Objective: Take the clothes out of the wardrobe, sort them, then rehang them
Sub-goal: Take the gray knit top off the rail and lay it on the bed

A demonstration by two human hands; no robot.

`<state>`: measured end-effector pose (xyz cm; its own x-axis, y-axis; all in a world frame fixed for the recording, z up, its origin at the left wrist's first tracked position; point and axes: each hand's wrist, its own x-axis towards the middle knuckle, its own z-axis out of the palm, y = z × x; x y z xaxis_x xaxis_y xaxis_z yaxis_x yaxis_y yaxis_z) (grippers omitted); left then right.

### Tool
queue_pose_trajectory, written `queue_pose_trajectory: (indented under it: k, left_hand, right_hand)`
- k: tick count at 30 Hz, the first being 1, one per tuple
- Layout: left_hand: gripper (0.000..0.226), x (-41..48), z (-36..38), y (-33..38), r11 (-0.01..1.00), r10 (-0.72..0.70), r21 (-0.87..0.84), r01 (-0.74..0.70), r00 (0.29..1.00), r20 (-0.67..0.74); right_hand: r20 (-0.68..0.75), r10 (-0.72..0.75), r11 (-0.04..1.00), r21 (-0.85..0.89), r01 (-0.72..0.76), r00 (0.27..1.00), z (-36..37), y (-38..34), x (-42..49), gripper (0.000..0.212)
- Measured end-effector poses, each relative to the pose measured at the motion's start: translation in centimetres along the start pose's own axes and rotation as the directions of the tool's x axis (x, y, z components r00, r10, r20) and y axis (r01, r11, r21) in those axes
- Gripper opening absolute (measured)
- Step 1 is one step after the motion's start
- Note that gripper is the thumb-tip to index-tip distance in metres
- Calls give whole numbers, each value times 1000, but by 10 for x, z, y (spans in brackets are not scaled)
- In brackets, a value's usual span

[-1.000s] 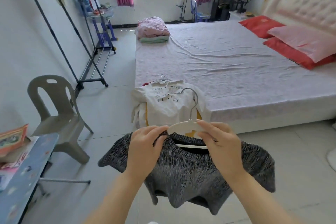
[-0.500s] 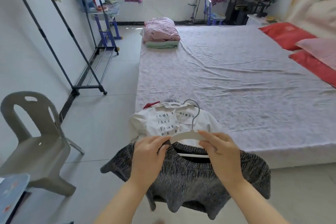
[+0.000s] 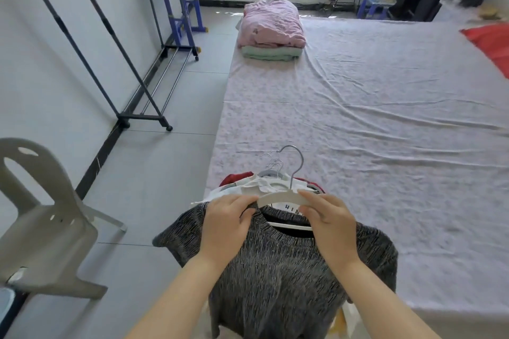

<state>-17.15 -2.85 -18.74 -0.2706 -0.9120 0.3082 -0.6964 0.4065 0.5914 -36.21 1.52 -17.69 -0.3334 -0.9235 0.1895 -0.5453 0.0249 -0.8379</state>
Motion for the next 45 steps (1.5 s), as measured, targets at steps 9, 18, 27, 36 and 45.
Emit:
queue_pose_trajectory:
  k: [9,18,27,36,45]
  left_hand:
    - [43,91,66,-31,955,-293,95,281,945,148]
    - [49,86,88,-43,872,-482,309,379,770,417]
    - [48,105,82,-16,923,-346,351,155,732,586]
    - [49,100,92,35,924,-53,208,-321,431,901]
    - [47,15,93,121,700,282,-184,-690,32,959]
  right_hand:
    - [327,239,946,-292,-143,914,51,66,126,36]
    - [492,449,862,-459,-216,746,46,113,106,44]
    - [360,568,793,-481,-374,740,2,111,72,46]
    - [34,762,602,-406,-688,647,-43,81,-32,34]
    - [-344,887,262,-173,-949,308,-59,11,-224,48]
